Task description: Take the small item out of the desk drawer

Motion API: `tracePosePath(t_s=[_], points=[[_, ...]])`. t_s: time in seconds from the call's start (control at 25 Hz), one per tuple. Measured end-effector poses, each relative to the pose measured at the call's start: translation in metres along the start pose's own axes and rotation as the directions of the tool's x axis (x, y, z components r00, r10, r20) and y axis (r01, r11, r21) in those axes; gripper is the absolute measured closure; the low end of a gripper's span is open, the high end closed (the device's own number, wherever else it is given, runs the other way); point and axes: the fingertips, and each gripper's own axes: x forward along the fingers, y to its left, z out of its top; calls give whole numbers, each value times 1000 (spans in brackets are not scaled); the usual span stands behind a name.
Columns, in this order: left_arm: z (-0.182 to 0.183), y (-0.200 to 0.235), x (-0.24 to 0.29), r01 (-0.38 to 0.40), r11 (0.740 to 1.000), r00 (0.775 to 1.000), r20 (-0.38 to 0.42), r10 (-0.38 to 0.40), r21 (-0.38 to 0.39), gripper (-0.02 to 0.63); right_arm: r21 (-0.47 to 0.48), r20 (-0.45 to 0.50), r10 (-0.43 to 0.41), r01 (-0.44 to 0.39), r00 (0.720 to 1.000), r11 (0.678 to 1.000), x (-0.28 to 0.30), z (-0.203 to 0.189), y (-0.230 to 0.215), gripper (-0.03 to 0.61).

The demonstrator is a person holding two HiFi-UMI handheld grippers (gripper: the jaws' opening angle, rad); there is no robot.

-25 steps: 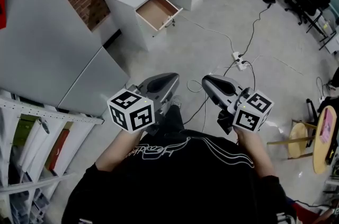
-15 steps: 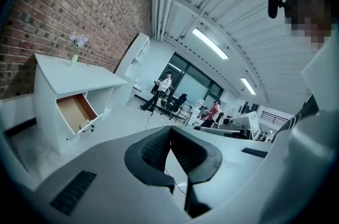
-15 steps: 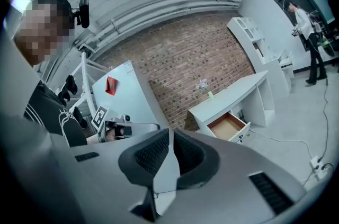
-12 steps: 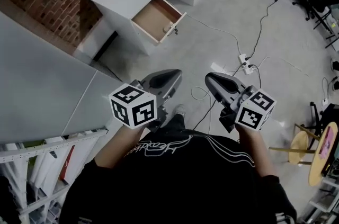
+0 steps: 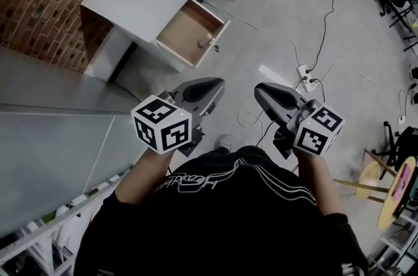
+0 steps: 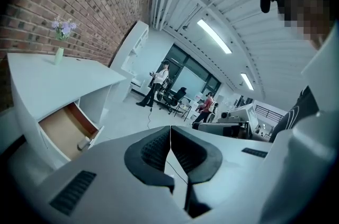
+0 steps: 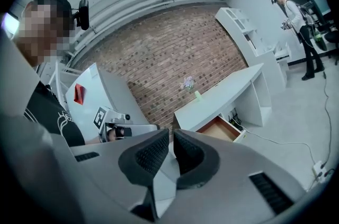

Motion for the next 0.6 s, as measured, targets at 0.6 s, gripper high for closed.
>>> tracePosePath(t_s=[0.6], points=[[34, 115, 48, -98, 995, 995, -1, 98, -23, 591, 40, -80, 49, -46, 996, 998, 88, 34, -85, 523]])
